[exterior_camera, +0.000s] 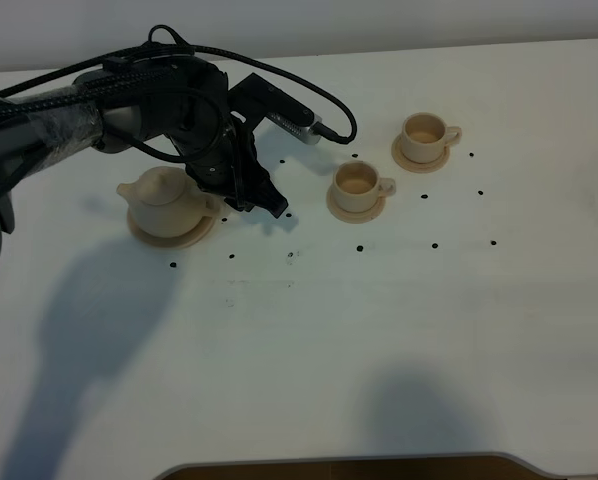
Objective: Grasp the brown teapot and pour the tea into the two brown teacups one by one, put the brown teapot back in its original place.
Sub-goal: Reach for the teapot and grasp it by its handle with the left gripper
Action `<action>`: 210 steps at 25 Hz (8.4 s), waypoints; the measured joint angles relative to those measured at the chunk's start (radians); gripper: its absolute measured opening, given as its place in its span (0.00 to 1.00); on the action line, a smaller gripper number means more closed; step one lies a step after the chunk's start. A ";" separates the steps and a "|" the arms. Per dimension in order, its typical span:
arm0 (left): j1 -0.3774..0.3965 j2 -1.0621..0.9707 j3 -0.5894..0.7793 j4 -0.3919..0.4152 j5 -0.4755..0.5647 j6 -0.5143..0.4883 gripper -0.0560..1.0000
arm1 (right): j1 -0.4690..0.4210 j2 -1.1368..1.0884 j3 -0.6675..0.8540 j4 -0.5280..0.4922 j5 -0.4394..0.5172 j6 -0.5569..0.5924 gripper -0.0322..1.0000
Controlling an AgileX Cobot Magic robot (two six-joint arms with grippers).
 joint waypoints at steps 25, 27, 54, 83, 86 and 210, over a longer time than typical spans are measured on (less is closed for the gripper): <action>0.000 -0.037 -0.004 -0.020 0.289 0.168 0.43 | 0.000 0.000 0.000 0.000 0.000 0.001 0.42; 0.000 -0.037 -0.004 -0.041 0.264 0.169 0.43 | 0.000 0.000 0.000 0.000 0.000 0.001 0.42; 0.000 -0.037 -0.004 -0.006 0.479 0.030 0.43 | 0.000 0.000 0.000 0.000 0.000 0.001 0.42; 0.085 -0.179 0.020 -0.078 0.516 -0.370 0.43 | 0.000 0.000 0.000 0.000 0.000 0.001 0.42; 0.107 -0.179 0.035 -0.078 0.516 -0.376 0.43 | 0.000 0.000 0.000 0.000 0.000 0.001 0.42; 0.149 -0.120 0.038 -0.026 0.380 -0.220 0.17 | 0.000 0.000 0.000 0.000 0.000 0.001 0.42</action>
